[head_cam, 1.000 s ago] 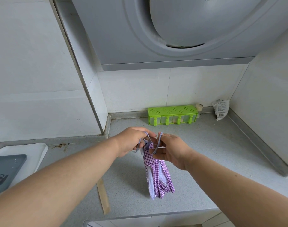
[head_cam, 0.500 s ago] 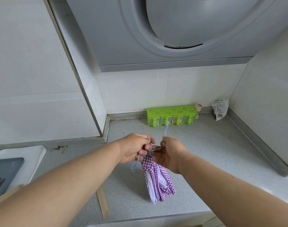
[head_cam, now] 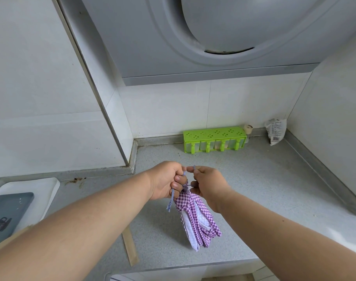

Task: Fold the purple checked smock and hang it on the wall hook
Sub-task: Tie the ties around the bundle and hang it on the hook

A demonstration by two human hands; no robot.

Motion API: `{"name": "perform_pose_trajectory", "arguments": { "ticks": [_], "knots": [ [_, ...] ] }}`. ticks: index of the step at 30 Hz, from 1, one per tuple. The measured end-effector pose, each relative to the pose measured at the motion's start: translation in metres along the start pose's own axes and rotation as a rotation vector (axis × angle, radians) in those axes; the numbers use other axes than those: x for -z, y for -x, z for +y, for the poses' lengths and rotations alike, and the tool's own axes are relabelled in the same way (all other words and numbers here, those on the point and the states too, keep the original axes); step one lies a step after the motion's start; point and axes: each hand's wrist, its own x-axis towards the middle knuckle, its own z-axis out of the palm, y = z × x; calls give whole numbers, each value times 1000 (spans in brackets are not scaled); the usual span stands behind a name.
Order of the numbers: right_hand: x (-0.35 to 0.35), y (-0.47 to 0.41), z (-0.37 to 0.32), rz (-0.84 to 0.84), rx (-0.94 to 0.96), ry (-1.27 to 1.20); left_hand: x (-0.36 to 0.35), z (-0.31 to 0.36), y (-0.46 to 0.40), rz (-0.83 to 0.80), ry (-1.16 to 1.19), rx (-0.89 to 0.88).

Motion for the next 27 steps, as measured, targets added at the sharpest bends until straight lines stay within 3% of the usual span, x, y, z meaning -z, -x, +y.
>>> {"name": "perform_pose_trajectory", "arguments": {
  "ticks": [7,16,20,27],
  "knots": [
    [1,-11,3,1,128,85,3,-3,-1,-108,61,79],
    [6,-8,-1,-122,373,592,2,-2,-1,-60,77,104],
    [6,-5,-1,-178,413,625,0,-6,-7,-15,104,106],
    [3,-12,3,-81,446,623,-6,-6,-8,52,48,86]
  ]
}}
